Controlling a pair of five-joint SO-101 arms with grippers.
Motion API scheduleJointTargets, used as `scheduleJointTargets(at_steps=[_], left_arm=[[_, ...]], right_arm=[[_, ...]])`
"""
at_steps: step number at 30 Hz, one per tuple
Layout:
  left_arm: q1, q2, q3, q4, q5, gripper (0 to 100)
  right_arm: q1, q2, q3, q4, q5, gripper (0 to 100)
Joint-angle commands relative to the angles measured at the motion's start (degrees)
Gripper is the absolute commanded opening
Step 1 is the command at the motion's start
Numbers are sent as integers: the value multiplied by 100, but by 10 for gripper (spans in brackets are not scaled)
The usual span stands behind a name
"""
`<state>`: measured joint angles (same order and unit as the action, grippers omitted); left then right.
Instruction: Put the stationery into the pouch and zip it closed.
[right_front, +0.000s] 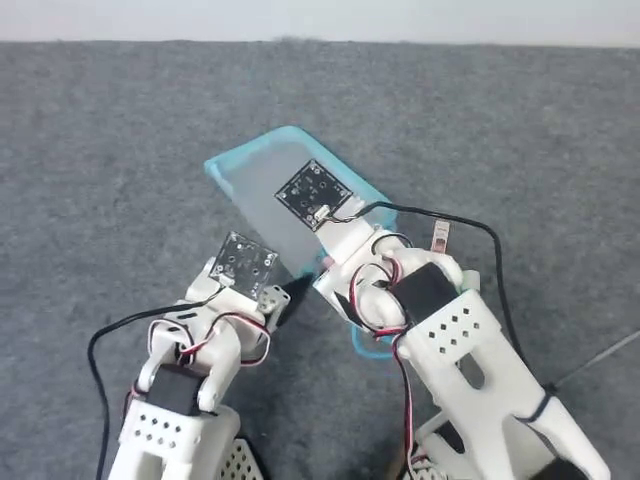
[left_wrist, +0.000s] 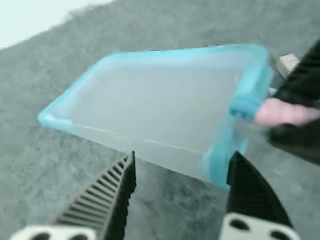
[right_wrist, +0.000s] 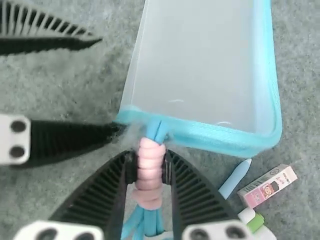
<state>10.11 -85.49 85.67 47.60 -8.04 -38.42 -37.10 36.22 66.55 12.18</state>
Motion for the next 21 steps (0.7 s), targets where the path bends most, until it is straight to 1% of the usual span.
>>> scheduleJointTargets(at_steps=[1, 7, 12, 16, 18, 21], left_arm=[[-114, -70, -66, -316, -114, 280], [-114, -70, -66, -334, -97, 280], [-563, -70, -57, -492, -97, 280], [-668, -70, -57, -527, -97, 280], [-730, -70, -57, -527, -97, 280], [-949, -70, -66, -536, -114, 280]], right_arm=[[-198, -418, -308, 207, -79, 6], [-251, -743, -299, 567, -44, 6], [-215, -804, 114, 585, 97, 6], [-180, -804, 273, 620, 123, 6], [-31, -804, 369, 611, 141, 6], [356, -804, 642, 549, 387, 6]])
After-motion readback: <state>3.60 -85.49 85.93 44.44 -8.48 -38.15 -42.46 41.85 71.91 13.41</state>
